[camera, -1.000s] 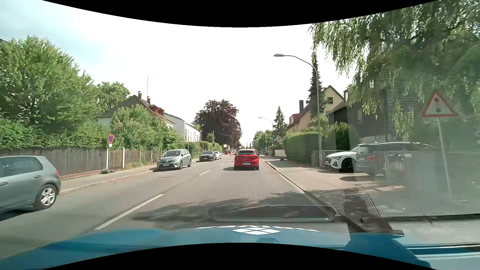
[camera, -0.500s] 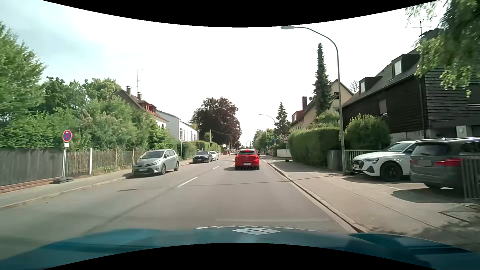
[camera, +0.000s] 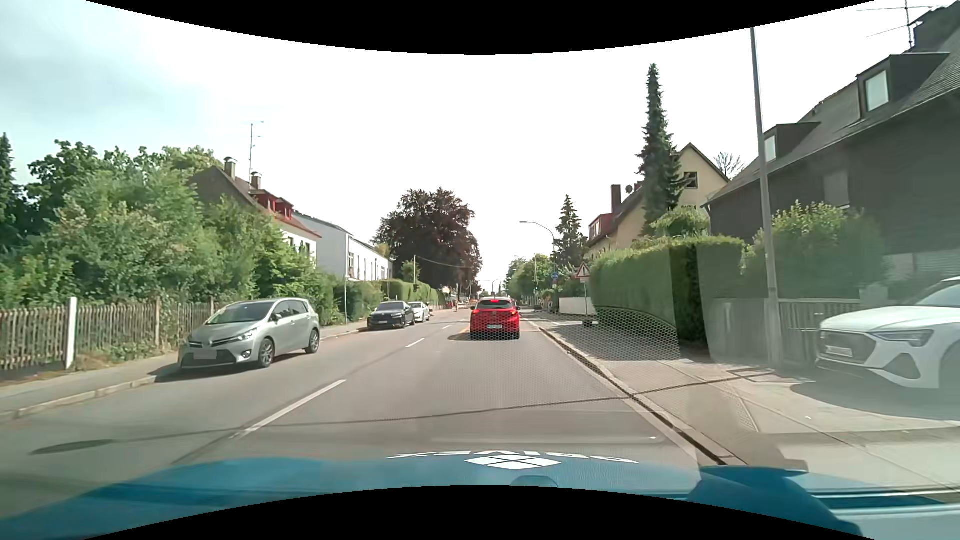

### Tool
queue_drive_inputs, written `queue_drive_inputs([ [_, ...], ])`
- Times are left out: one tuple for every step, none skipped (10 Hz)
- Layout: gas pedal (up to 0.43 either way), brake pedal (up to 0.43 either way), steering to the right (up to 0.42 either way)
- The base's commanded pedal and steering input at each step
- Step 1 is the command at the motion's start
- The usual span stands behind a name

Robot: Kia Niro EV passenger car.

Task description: Follow the waypoints while adhering to traffic rules and regulations

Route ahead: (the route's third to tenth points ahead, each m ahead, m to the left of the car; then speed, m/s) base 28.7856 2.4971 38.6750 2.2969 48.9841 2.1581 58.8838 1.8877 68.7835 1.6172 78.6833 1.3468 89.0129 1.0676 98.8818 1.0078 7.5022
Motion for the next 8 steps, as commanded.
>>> queue_drive_inputs([
  [0.000,0.000,0.000],
  [0.000,0.000,0.000],
  [0.000,0.000,0.000],
  [0.000,0.000,0.000],
  [0.000,0.000,0.000],
  [0.000,0.000,0.000],
  [0.000,0.000,0.000],
  [0.000,0.000,0.000],
])
